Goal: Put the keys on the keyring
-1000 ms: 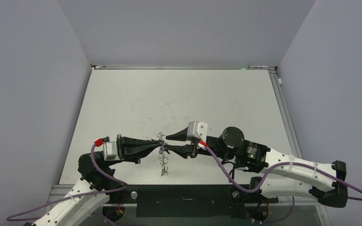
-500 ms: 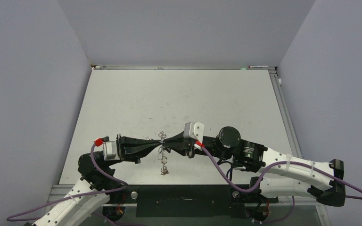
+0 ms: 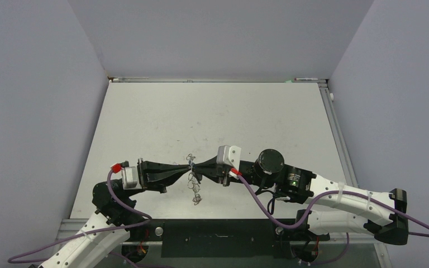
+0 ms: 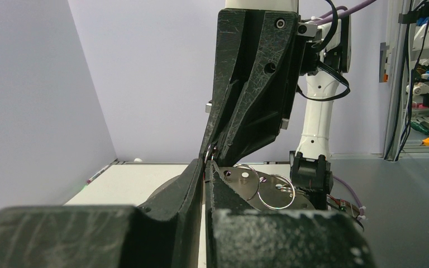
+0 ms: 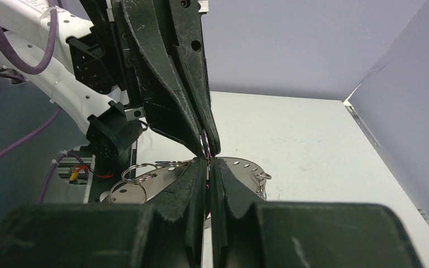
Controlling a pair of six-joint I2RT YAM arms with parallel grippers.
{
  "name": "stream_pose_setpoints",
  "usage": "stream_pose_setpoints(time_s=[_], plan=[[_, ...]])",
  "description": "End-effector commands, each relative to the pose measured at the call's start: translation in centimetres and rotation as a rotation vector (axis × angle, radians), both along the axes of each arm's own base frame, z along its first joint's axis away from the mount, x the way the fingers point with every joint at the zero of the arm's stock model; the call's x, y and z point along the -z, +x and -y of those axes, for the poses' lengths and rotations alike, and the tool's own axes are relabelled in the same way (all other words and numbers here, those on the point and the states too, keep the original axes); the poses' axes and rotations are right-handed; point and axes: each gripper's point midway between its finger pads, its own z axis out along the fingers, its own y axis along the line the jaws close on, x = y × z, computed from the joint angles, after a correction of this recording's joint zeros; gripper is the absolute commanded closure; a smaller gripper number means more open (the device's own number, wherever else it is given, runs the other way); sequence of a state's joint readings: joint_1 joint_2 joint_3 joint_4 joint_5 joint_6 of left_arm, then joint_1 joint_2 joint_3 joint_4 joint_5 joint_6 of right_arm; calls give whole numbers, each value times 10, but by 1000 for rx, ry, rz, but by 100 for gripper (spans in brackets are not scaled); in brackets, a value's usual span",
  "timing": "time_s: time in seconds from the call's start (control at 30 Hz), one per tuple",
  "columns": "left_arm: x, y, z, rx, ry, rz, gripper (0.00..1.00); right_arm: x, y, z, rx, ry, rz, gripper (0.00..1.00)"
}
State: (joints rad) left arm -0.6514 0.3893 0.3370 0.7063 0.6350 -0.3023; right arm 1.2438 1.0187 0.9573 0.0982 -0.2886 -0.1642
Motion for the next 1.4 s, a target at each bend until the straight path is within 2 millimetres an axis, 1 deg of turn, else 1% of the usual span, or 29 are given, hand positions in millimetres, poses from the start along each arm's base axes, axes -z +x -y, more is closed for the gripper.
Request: stream_pose_setpoints(time_s=[0.0, 0.07, 0.27, 0.37, 0.47, 0.53, 0.6, 0.67, 0.7, 0.73, 0.77, 0.83, 0.97, 1.1, 1.23, 1.37], plan=[[-20, -8, -6, -7, -30, 80, 88, -25, -2, 1, -22, 29, 57, 95], [-20, -8, -6, -10, -26, 85, 82, -26, -2, 2, -23, 20, 65, 95], [-18, -5, -7, -36, -10, 97, 75, -31, 2, 7, 1, 5, 83, 95], [-14, -3, -6, -61, 46, 128, 72, -26, 4, 11, 17, -36, 79, 95], [-5, 4, -8, -123, 133, 150, 68, -21, 8, 14, 43, -81, 76, 95], [-3, 11, -11, -180, 184, 184, 65, -15, 11, 16, 57, -129, 69, 95], [0, 13, -13, -200, 237, 182, 64, -8, 12, 18, 68, -176, 58, 95], [0, 8, -13, -178, 285, 202, 64, 4, 13, 20, 73, -224, 44, 95], [2, 5, -11, -158, 311, 212, 64, 8, 19, 22, 93, -238, 35, 95], [3, 2, -9, -139, 333, 216, 63, 12, 12, 20, 72, -249, 29, 95], [16, 1, -6, -111, 389, 184, 62, 16, 8, 19, 61, -259, 22, 95], [22, 0, -2, -80, 442, 173, 61, 22, 4, 20, 55, -272, 11, 95], [36, -6, 9, -13, 518, 156, 61, 29, -1, 19, 41, -282, -5, 95], [46, -10, 17, 40, 566, 135, 63, 30, -6, 18, 26, -278, -7, 95], [47, -9, 20, 55, 574, 127, 65, 32, -7, 15, 17, -283, -5, 95], [45, -10, 19, 50, 564, 135, 71, 35, -7, 14, 14, -288, -4, 95]])
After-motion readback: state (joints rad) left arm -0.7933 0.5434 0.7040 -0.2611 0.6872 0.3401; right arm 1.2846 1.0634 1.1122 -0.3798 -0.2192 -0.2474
